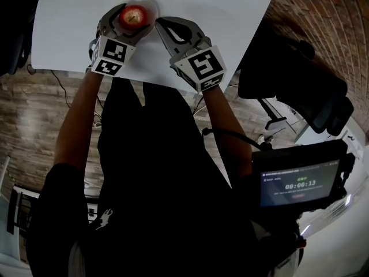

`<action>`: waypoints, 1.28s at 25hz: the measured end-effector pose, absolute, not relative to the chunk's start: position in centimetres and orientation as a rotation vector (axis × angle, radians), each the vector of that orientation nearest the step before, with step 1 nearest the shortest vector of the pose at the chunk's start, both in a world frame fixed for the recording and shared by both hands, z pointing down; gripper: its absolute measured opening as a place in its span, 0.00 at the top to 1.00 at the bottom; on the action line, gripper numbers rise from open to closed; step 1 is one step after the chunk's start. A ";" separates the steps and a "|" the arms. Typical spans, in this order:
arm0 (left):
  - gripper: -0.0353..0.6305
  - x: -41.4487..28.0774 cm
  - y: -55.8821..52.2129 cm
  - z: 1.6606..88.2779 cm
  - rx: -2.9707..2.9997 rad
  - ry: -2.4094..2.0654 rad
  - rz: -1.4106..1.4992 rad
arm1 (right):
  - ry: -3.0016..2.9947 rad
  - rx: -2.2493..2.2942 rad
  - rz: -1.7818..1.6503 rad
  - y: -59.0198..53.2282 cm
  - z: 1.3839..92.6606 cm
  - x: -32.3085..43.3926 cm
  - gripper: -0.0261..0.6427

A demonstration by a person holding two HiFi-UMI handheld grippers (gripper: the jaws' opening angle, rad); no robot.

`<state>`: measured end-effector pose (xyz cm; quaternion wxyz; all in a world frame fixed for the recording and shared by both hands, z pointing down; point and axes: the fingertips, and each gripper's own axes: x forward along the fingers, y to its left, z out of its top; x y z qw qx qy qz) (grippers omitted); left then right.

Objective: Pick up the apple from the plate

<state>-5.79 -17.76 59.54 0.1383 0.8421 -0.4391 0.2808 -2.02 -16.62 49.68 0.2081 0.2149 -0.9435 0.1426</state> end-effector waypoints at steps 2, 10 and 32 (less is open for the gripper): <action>0.33 -5.7 -17.8 59.5 2.434 -1.268 0.811 | -2.626 0.602 0.400 -16.6 49.6 -1.9 0.95; 0.33 -5.9 -18.0 59.1 2.431 -1.282 0.799 | -2.626 0.597 0.377 -16.8 49.6 -2.0 0.95; 0.33 -6.2 -18.1 55.2 2.456 -1.279 0.783 | -2.660 0.641 0.364 -17.4 47.4 -2.2 0.95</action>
